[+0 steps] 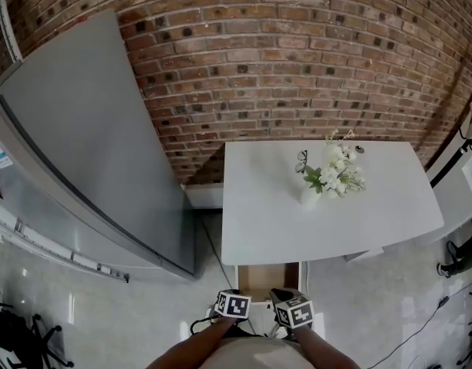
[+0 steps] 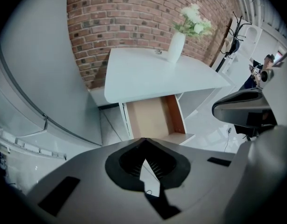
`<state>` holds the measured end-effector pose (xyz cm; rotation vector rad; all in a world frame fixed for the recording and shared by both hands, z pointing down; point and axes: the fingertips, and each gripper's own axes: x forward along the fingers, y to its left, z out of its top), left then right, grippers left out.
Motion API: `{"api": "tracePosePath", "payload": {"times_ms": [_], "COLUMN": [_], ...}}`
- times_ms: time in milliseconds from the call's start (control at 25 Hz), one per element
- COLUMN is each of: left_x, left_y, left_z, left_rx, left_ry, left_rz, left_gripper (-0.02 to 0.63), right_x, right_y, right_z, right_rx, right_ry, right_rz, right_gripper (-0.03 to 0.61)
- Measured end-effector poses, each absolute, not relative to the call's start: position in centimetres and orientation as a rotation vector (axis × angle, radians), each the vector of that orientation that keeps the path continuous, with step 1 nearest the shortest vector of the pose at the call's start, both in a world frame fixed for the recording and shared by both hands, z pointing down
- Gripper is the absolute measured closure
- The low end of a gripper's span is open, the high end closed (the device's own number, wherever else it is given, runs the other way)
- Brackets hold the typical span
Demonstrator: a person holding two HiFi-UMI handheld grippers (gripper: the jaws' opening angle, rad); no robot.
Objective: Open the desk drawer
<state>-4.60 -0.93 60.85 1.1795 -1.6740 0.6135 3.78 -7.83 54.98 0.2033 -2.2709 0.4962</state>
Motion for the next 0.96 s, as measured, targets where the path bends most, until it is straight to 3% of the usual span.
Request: {"api": "tracePosePath", "payload": {"times_ms": [960], "left_x": [-2.6], "left_y": [0.7], "left_z": [61.8], "left_rx": [1.174], "left_ry": [-1.634], "left_rz": [0.628], "left_gripper": [0.607], "right_x": [4.8], "right_y": [-5.5], "right_z": [54.7], "right_rx": [0.154], "right_ry": [-2.262], "right_rz": [0.504], "right_gripper": [0.563]}}
